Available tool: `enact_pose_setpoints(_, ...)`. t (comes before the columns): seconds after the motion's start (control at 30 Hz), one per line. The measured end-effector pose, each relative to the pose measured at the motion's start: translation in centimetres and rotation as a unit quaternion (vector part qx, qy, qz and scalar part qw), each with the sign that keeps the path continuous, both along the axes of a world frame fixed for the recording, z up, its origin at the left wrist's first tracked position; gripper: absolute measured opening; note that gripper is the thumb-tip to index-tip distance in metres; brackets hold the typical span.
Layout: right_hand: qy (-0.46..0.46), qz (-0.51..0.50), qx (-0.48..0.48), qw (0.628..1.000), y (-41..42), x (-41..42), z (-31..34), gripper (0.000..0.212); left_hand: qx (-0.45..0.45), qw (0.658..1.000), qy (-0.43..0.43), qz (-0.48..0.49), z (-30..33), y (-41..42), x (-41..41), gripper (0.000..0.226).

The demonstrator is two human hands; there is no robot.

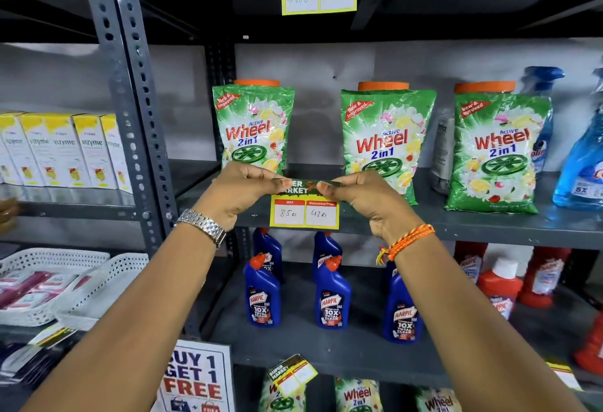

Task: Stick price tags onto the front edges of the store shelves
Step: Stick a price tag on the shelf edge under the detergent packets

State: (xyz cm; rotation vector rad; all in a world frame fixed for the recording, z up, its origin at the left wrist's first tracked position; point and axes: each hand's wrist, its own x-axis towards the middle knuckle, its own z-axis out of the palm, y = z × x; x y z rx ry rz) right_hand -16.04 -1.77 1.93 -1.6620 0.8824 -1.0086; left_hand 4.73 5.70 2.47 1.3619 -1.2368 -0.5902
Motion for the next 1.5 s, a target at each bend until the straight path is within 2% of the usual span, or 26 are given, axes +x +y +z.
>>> enact_pose_setpoints(0.1, 0.018, 0.009, -0.012, 1.0, 1.0, -0.2, -0.4, 0.03, 0.01, 0.999, 0.025, -0.024, -0.4, 0.8, 0.1, 0.006)
enact_pose_setpoints(0.2, 0.048, -0.026, -0.031, 0.998, 1.4, 0.6, -1.7, 0.034, 0.023, 0.998, 0.048, -0.025, -1.7, 1.0, 0.6, 0.008)
enact_pose_setpoints(0.3, 0.103, -0.09, -0.063, 0.989, 1.1, 1.8, -4.4, 0.063, 0.027, 0.999, 0.022, -0.002, -3.8, 1.1, 0.9, 0.029)
enact_pose_setpoints(0.33, 0.121, -0.113, -0.068, 0.984, 1.6, 2.1, -4.8, 0.058, 0.025, 1.0, 0.013, 0.009, -4.4, 1.3, 0.9, 0.031)
enact_pose_setpoints(0.4, 0.137, -0.175, -0.094, 0.971, 2.3, 2.3, -5.5, 0.031, 0.018, 0.998, -0.023, 0.052, -5.5, 1.3, 1.0, 0.017)
enact_pose_setpoints(0.43, 0.151, -0.203, -0.116, 0.96, 2.8, 2.2, -5.7, 0.024, 0.009, 0.995, -0.055, 0.08, -6.2, 1.0, 1.3, 0.01)
enact_pose_setpoints(0.53, 0.192, -0.23, -0.158, 0.941, 3.3, 2.7, -6.8, 0.016, 0.007, 0.972, -0.167, 0.167, -7.3, 0.5, 2.0, 0.011)
enact_pose_setpoints(0.7, 0.238, -0.282, -0.217, 0.904, 3.2, 4.2, -8.4, 0.009, 0.015, 0.933, -0.26, 0.249, -8.8, 0.6, 1.2, 0.01)
enact_pose_setpoints(0.77, 0.257, -0.293, -0.24, 0.889, 3.2, 4.7, -9.2, 0.008, 0.02, 0.929, -0.272, 0.25, -9.5, 0.2, 1.7, 0.01)
enact_pose_setpoints(0.83, 0.267, -0.303, -0.247, 0.881, 3.1, 5.1, -9.5, 0.01, 0.025, 0.927, -0.276, 0.252, -10.0, -0.4, 2.1, 0.019)
enact_pose_setpoints(0.93, 0.268, -0.32, -0.247, 0.874, 2.9, 5.5, -9.6, 0.013, 0.032, 0.925, -0.271, 0.266, -10.1, -0.7, 2.1, 0.01)
enact_pose_setpoints(1.27, 0.227, -0.35, -0.215, 0.883, 1.9, 6.0, -8.9, 0.018, 0.029, 0.924, -0.268, 0.273, -8.7, -1.7, 2.0, 0.017)
enact_pose_setpoints(1.5, 0.226, -0.359, -0.207, 0.882, 1.3, 6.3, -8.7, 0.019, 0.035, 0.922, -0.27, 0.274, -8.8, -2.6, 2.4, 0.011)
